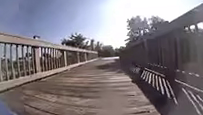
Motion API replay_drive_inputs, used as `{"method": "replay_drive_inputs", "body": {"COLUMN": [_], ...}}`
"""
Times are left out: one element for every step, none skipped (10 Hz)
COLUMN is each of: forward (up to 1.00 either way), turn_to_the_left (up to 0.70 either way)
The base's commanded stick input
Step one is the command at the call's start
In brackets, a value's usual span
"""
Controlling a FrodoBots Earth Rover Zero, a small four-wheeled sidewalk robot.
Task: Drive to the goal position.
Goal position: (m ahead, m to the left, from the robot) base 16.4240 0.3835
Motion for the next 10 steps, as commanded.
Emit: {"method": "replay_drive_inputs", "body": {"forward": [0.7,0.7,0.7,0.7,0.7,0.7,0.7,0.7,0.7,0.7], "turn_to_the_left": [0.0,0.0,0.0,0.0,0.0,0.0,0.0,0.0,0.0,0.0]}}
